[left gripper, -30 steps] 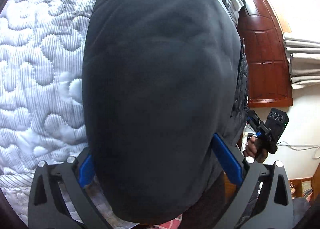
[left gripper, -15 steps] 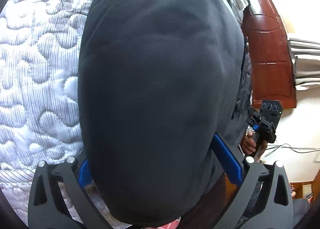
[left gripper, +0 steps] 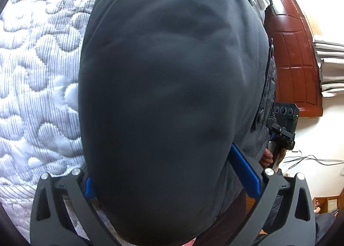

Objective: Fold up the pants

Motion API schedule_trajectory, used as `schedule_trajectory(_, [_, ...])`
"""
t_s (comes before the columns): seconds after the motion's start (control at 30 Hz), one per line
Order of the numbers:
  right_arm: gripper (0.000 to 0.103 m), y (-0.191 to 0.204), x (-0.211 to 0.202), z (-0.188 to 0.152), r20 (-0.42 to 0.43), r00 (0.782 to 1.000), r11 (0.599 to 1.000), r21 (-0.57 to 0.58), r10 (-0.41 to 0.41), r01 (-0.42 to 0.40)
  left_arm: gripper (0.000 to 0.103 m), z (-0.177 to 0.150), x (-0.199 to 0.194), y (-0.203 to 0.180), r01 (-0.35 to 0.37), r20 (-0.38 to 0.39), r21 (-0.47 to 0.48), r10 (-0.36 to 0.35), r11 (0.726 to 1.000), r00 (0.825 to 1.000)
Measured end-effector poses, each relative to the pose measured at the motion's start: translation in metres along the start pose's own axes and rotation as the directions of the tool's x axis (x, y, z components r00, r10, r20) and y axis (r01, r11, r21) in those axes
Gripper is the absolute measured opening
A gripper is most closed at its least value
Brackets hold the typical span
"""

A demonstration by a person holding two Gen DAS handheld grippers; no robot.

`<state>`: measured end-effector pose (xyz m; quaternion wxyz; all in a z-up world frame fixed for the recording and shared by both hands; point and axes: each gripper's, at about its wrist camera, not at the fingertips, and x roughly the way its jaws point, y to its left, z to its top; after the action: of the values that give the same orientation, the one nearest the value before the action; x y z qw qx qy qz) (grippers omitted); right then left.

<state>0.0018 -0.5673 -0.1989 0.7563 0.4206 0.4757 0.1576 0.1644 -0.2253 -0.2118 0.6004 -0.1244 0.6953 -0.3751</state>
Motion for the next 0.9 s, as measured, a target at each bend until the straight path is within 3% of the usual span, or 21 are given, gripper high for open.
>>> schedule_trajectory(0.23, [0.100, 0.008, 0.014, 0.006, -0.006, 1.000, 1.000, -0.010, 0.022, -0.022, 0.101, 0.002, 0.004, -0.010, -0.001, 0.015, 0.006, 0.001, 1.000, 1.000])
schedule_trajectory(0.3, [0.096, 0.012, 0.016, 0.008, 0.010, 1.000, 1.000, -0.022, -0.005, 0.005, 0.101, 0.001, 0.004, -0.012, 0.001, 0.021, 0.007, -0.001, 1.000, 1.000])
schedule_trajectory(0.4, [0.087, 0.020, 0.018, 0.006, 0.033, 0.999, 0.999, -0.038, -0.035, 0.036, 0.100, -0.003, 0.001, -0.012, 0.013, 0.033, 0.006, -0.013, 1.000, 0.999])
schedule_trajectory(0.47, [0.074, 0.024, 0.016, 0.004, 0.049, 0.998, 0.998, -0.052, -0.035, 0.037, 0.100, -0.003, 0.001, -0.013, 0.009, 0.038, 0.005, -0.009, 1.000, 0.999])
schedule_trajectory(0.63, [0.055, 0.044, 0.012, 0.001, 0.092, 0.993, 0.990, -0.115, -0.071, 0.081, 0.099, -0.006, 0.002, -0.022, -0.035, 0.071, 0.015, 0.034, 0.999, 0.997])
schedule_trajectory(0.73, [0.051, 0.063, 0.014, -0.001, 0.112, 0.988, 0.979, -0.165, -0.102, 0.120, 0.091, -0.007, 0.000, -0.024, -0.040, 0.086, 0.016, 0.039, 0.999, 0.996])
schedule_trajectory(0.9, [0.051, 0.083, 0.017, -0.002, 0.136, 0.983, 0.965, -0.213, -0.125, 0.152, 0.059, -0.009, -0.010, -0.027, 0.003, 0.111, 0.047, -0.008, 0.999, 0.994])
